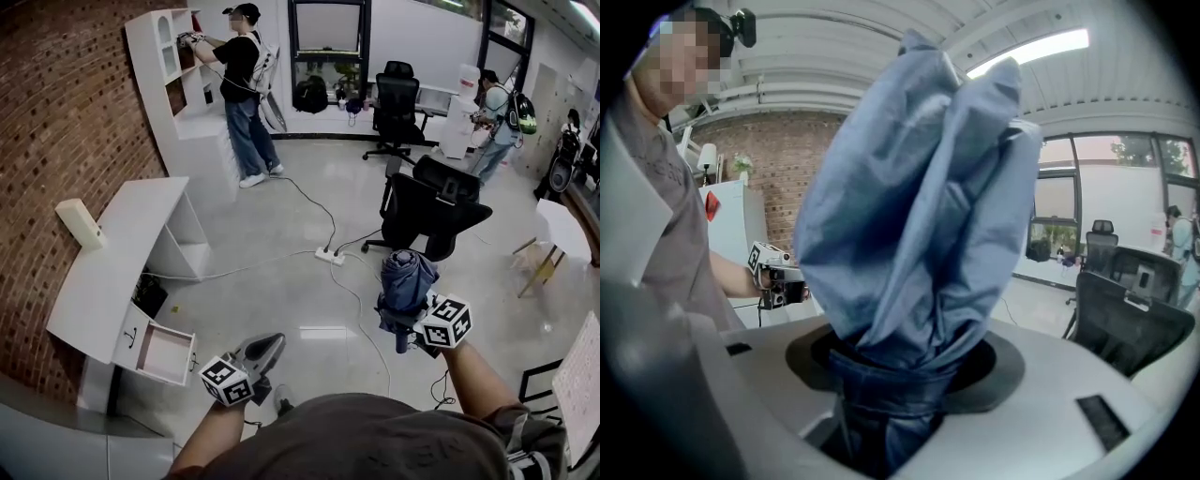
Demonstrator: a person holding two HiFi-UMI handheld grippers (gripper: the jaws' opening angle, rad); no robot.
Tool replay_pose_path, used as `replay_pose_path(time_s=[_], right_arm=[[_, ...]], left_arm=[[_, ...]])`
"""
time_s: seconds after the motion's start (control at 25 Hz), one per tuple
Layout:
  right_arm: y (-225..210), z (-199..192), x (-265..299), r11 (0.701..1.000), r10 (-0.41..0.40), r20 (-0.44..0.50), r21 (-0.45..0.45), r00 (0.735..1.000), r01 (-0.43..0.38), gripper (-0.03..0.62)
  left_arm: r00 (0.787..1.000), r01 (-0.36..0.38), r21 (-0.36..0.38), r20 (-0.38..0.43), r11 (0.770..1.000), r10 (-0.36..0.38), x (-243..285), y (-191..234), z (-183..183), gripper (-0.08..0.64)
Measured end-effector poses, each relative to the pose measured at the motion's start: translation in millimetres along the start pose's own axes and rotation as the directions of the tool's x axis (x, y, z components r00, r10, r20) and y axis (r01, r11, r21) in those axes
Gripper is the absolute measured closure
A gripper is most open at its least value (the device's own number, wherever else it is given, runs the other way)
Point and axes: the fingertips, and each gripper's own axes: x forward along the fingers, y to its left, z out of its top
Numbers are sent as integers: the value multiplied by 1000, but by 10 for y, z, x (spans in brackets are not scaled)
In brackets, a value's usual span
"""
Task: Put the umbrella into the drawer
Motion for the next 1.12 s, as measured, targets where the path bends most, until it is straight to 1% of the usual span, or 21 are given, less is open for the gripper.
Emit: replay_pose_path(time_s=[0.16, 0.28, 0.44, 0.52, 0.64, 0.8, 1.0, 1.12], right_arm=[[-71, 305, 568, 1000, -5, -6, -9, 1000, 5, 351], [-108, 599, 1031, 1000, 6, 2, -21, 1000, -6, 351], [-190, 946, 1669, 999, 23, 17, -36, 1000, -23, 351], [-237, 1080, 1980, 999, 38, 20, -33, 999, -37, 351], [-280, 1229, 2409, 997, 65, 21, -36, 998, -64, 351], [-344, 1414, 2883, 994, 101, 20, -43, 995, -100, 351], [-458, 1507, 3285, 989, 144, 14, -42, 989, -143, 351], [-589, 1582, 3453, 988, 154, 13, -34, 988, -154, 351]], left_arm=[[1000, 14, -10, -1, 1000, -14, -29, 646, 245, 558], [1000, 24, 4, -14, 1000, -24, -77, 1129, 475, 558], [1000, 5, 33, -28, 999, -4, -199, 1791, 720, 558], [1000, -8, 31, -26, 999, 9, -251, 2065, 817, 558], [1000, -25, 13, -8, 1000, 25, -338, 2397, 933, 558], [998, -69, 9, -4, 998, 69, -461, 2792, 1044, 558], [993, -120, -6, 3, 993, 120, -527, 3127, 1086, 558], [988, -152, -13, 6, 988, 152, -482, 3277, 1095, 559]])
